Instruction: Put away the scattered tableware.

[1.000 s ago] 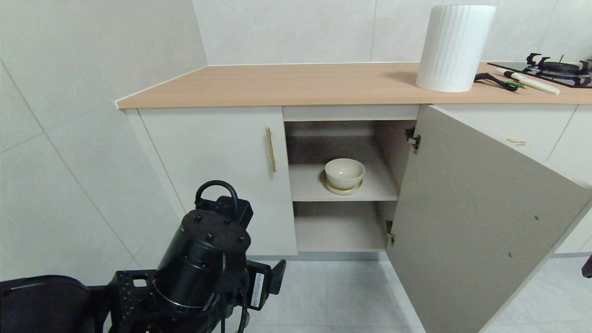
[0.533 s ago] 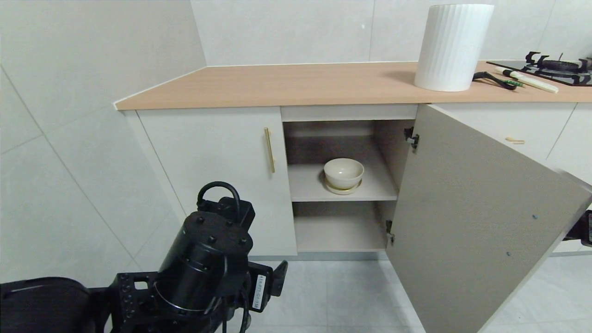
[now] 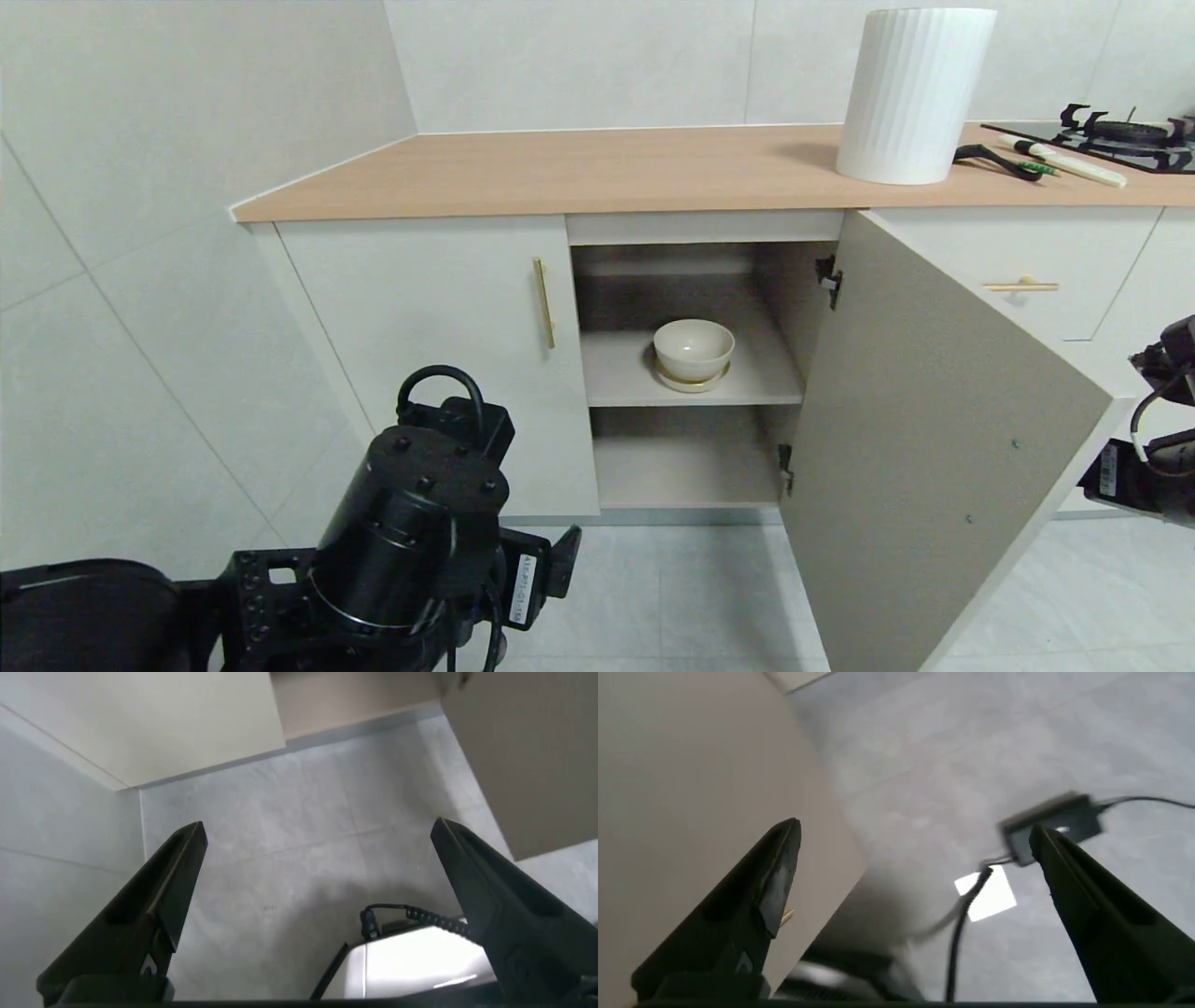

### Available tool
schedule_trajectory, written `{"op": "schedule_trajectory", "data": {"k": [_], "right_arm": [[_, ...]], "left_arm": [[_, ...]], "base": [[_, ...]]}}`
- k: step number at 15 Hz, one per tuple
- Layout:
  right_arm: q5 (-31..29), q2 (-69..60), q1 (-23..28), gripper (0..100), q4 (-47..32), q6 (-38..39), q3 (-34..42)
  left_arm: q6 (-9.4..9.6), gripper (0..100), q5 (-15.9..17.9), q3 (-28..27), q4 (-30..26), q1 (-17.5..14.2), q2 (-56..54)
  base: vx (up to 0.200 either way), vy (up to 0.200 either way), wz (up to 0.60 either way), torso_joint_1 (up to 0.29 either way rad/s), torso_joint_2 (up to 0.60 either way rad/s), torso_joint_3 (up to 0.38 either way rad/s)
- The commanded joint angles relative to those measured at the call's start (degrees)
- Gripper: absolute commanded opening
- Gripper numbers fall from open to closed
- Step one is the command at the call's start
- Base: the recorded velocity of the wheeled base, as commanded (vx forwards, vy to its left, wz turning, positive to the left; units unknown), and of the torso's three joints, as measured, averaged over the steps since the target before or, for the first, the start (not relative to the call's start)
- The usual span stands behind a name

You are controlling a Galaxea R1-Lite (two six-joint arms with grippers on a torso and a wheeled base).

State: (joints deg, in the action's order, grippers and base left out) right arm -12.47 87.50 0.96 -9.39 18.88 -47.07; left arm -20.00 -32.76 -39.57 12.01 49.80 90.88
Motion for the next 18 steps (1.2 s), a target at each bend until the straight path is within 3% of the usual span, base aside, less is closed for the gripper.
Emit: {"op": "schedule_trajectory", "data": {"k": [1,4,5,7,16,18], "right_arm": [[1.4,0.21,-2.81,100,0.07,0.89,0.57],[4.03,0.47,-6.94,100,0.16,2.65,0.4],[6.76,0.47,-9.93,100,0.33,3.27,0.05],[9.22,2.5,-13.44,100,3.5,3.27,-0.92],[10.27,15.86,-23.2,100,15.71,5.55,-6.72],[10.1,17.44,-23.29,100,16.86,5.73,-6.72]], "left_arm": [[-0.03,100,-0.03,0.02,0.03,-0.05,-0.18],[0.32,100,-0.03,0.55,-0.14,0.04,-0.35],[1.81,100,-0.03,1.43,-0.05,0.04,-1.06],[2.16,100,-0.03,1.6,-0.05,-0.05,-2.46],[2.25,100,-0.11,3.71,-0.14,-0.67,-6.86],[3.31,100,-1.26,4.24,-0.14,-0.67,-6.86]], "base": [[0.0,0.0,0.0,0.0,0.0,0.0],[0.0,0.0,0.0,0.0,0.0,0.0],[0.0,0.0,0.0,0.0,0.0,0.0],[0.0,0.0,0.0,0.0,0.0,0.0],[0.0,0.0,0.0,0.0,0.0,0.0],[0.0,0.0,0.0,0.0,0.0,0.0]]}}
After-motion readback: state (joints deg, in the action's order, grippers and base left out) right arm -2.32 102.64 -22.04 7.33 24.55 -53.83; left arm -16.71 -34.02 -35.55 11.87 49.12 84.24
